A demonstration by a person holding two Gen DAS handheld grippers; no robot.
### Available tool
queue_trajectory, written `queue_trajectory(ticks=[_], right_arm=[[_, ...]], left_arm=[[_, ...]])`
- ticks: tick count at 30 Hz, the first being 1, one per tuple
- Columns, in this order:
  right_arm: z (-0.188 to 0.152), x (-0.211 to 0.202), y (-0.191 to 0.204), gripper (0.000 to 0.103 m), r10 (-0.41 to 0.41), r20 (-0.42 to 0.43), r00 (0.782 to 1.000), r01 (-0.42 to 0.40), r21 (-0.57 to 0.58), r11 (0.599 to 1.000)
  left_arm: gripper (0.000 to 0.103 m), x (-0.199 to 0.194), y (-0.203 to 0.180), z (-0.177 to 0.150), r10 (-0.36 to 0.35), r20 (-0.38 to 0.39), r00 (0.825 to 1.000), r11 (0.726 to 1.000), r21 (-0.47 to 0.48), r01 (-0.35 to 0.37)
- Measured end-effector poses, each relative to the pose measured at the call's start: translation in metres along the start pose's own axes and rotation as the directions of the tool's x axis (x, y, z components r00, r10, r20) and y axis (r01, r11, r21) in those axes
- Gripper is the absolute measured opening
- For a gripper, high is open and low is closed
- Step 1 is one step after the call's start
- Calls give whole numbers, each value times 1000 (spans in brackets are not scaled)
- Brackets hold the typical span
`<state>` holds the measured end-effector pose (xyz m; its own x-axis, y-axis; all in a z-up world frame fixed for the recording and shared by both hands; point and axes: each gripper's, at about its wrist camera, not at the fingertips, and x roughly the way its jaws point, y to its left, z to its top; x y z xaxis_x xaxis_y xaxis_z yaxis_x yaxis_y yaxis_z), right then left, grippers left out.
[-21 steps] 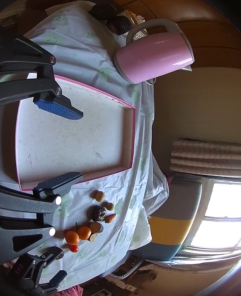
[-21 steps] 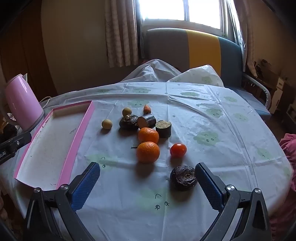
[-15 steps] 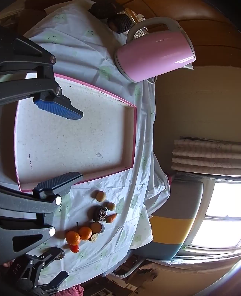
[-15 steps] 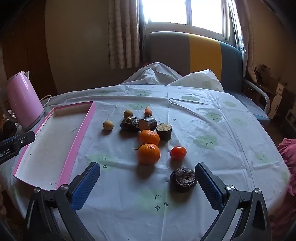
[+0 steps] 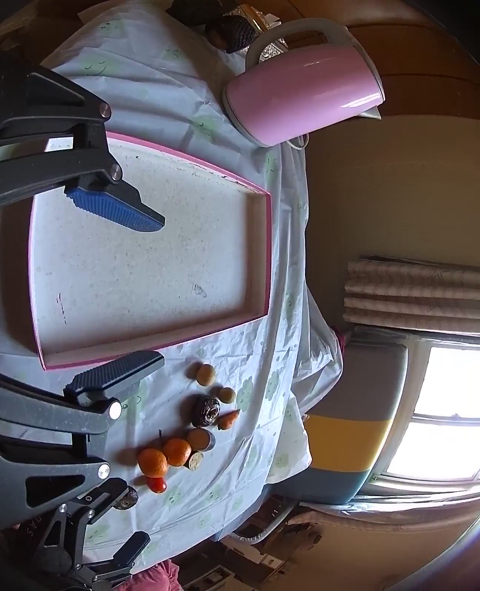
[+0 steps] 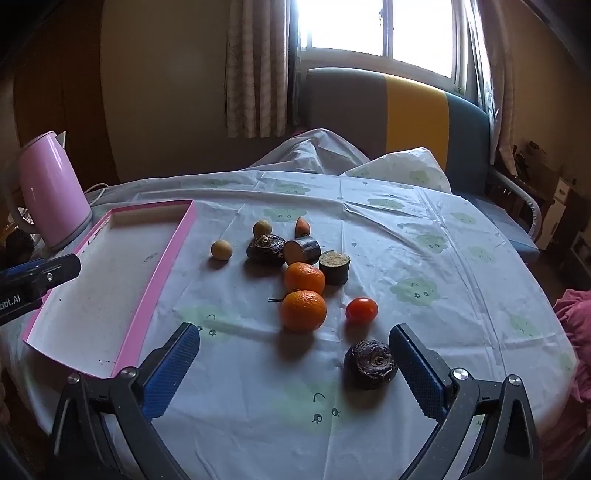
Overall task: Organize fruits
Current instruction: 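Move both tools toward the produce beside the pink tray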
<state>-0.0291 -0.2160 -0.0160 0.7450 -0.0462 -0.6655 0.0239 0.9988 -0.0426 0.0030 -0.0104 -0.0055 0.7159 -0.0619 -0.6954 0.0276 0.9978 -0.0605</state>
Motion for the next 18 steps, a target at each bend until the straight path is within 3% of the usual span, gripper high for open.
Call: queue_trajectory(ticks=[7,18], right_arm=[[0,-3,-3,103,2,2,1000,-2,10,1000],[0,-12,-6,103,-14,22,1000,14,6,1000]], left_arm=[[68,-3,0,1,29,5,1000,1000,3,-29],[68,-12,-1,0,18,20,1000,1000,16,-19]])
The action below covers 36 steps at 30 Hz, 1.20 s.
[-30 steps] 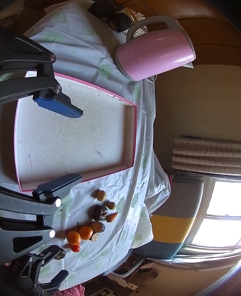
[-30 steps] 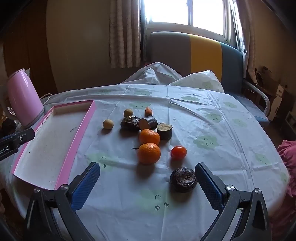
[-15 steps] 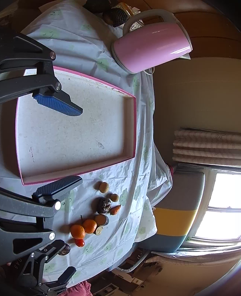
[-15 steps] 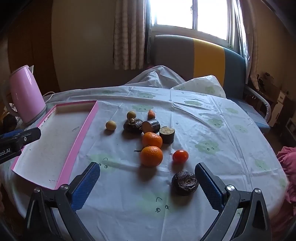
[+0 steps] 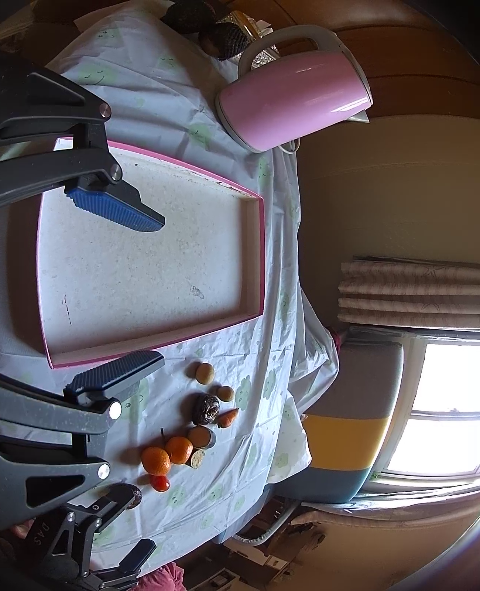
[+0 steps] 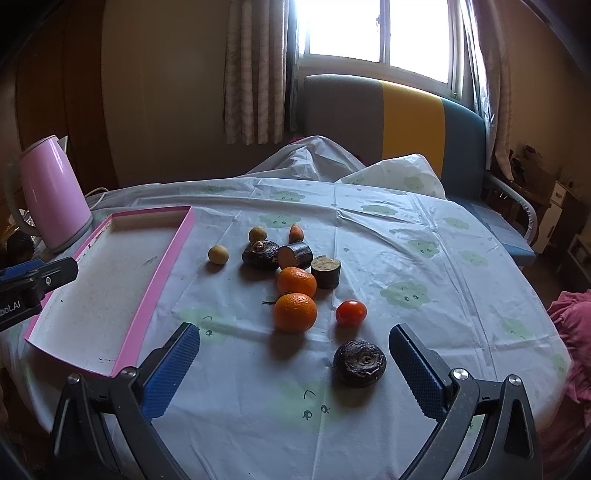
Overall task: Organize fruits
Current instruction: 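Move both tools toward the produce beside the pink tray, then grasp the dark round fruit with the right tool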
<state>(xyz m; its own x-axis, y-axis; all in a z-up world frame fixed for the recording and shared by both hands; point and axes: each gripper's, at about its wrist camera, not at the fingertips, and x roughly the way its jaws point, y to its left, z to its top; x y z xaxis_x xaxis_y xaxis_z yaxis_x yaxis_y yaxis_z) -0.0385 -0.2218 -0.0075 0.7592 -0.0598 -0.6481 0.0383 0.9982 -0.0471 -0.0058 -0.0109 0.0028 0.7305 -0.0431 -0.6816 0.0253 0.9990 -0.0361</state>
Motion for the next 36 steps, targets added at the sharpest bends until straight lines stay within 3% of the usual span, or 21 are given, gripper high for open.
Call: queue_trajectory(ticks=[25,31,33,36], right_arm=[[-4,-2,-31,103,-22,-8,1000,22,61,998],[-7,3,-48,103,-11,-30,999,14,106,994],[-8,5,-56,103,4,-41,999,1,131,991],[-12,10,-67,96,23,-64,998,-11,172,985]], left_arm=[[68,1,-19,-2,-36,-20,999,998,48,37],[68,5,-27,-3,-89,-45,995,993,67,92],[72,6,-31,-3,-115,-53,992,990,74,119],[74,9,-37,-4,-168,-81,982,982,77,174]])
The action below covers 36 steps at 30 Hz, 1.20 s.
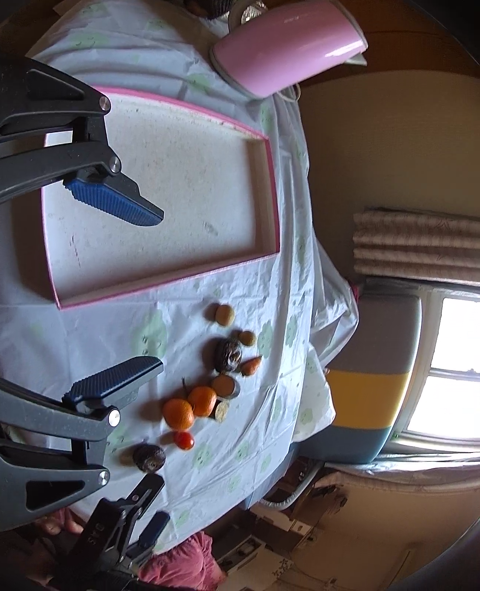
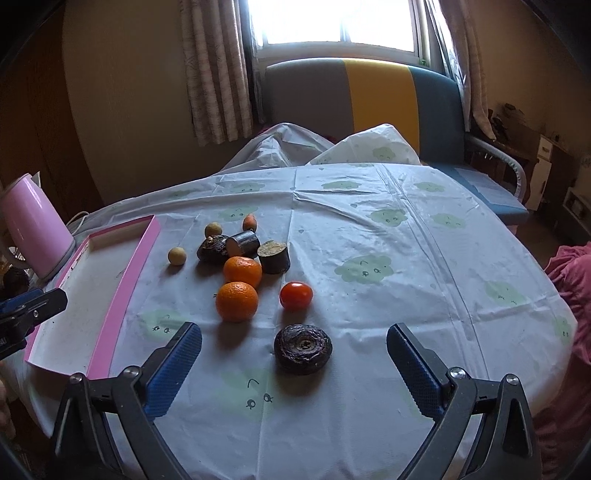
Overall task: Organize fruits
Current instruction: 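Grasp the dark round fruit with the right tool, then grasp the mandarin orange with the left tool while the right tool holds the dark fruit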
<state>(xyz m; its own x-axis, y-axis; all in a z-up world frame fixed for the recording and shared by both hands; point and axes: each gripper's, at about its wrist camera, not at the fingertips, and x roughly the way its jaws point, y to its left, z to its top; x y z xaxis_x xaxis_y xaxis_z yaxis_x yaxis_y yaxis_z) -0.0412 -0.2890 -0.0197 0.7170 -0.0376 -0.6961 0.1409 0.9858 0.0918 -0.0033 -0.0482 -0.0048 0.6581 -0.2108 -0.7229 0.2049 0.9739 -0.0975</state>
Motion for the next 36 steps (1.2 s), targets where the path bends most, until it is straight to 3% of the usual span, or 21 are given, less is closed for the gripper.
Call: queue_trajectory(ticks=[8,11,21,23,24,27,31,36], right_arm=[[-8,13,-14,61,19,-55,998,-17,36,999],[-10,22,-15,60,36,-76,996,-33,40,999],[-14,51,-3,60,4,-121,993,-13,-75,997],[-14,56,-3,55,6,-131,991,-18,-85,996],[-15,57,-3,46,10,-135,991,-21,-85,996],[-15,55,-7,46,-16,-108,994,7,-75,997],[-15,55,-20,46,0,-104,995,-5,-45,999],[-19,56,-24,48,23,-89,996,-26,-37,999]], left_arm=[[75,10,-10,-1,-88,-53,995,996,-7,88],[82,13,-14,-2,-119,-73,990,993,-4,119],[82,26,-32,3,-166,-90,982,983,60,172],[82,32,-36,6,-188,-99,977,979,62,195],[82,35,-38,7,-188,-107,976,979,62,195],[88,46,-46,11,-194,-140,971,976,68,205],[88,63,-63,15,-183,-177,967,974,98,202],[73,84,-79,19,-181,-224,958,974,97,207]])
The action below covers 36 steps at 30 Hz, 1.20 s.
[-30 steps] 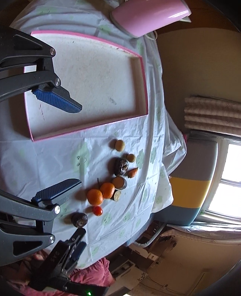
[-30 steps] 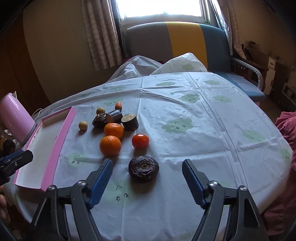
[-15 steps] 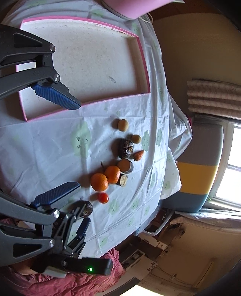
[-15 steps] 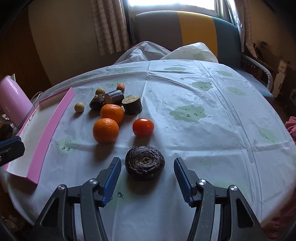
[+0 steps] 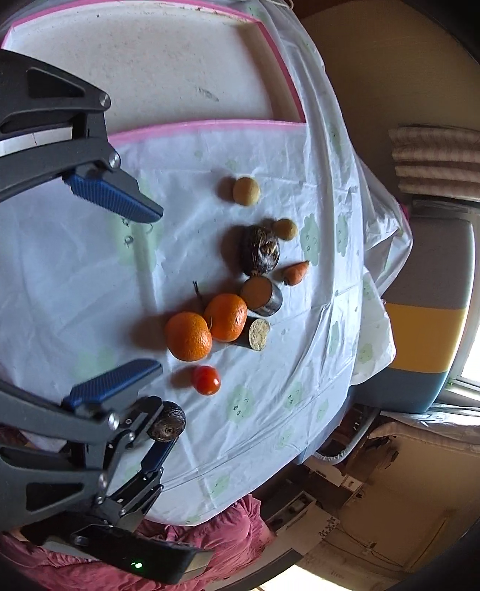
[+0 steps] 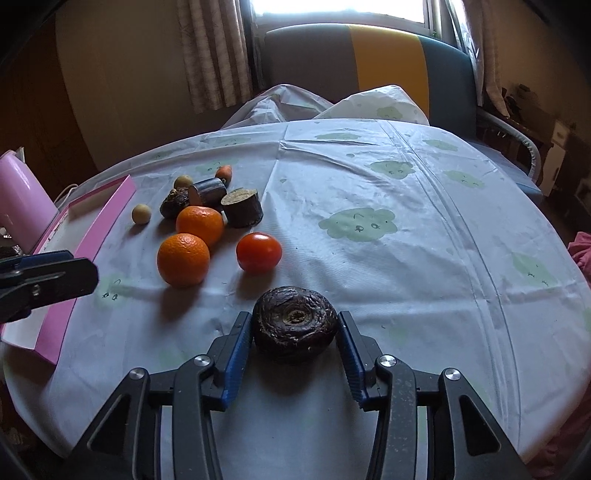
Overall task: Organize fruits
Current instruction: 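Grasp the mandarin orange with the left tool while the right tool holds the dark fruit, then place the orange in the pink tray with the left tool while the right carries the dark fruit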
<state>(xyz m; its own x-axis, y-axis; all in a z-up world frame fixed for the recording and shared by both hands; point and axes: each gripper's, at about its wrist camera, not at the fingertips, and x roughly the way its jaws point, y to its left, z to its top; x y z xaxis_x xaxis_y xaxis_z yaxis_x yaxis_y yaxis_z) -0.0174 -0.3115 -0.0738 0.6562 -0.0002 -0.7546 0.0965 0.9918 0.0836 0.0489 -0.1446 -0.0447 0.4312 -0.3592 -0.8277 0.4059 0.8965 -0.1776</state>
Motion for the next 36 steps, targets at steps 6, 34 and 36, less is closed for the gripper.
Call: queue_trajectory(ticks=[6,34,36], right_arm=[[-2,0,-1,49,16,15,1000,-15,-6,1000],[-1,2,7,49,-32,-1,999,32,-41,999],[-1,3,8,49,-39,-4,999,39,-40,998]], left_arm=[[68,24,-5,10,-28,-61,998,999,-47,25],[39,-19,28,0,55,61,997,997,-61,-51],[39,-29,47,-4,99,75,992,991,-94,-92]])
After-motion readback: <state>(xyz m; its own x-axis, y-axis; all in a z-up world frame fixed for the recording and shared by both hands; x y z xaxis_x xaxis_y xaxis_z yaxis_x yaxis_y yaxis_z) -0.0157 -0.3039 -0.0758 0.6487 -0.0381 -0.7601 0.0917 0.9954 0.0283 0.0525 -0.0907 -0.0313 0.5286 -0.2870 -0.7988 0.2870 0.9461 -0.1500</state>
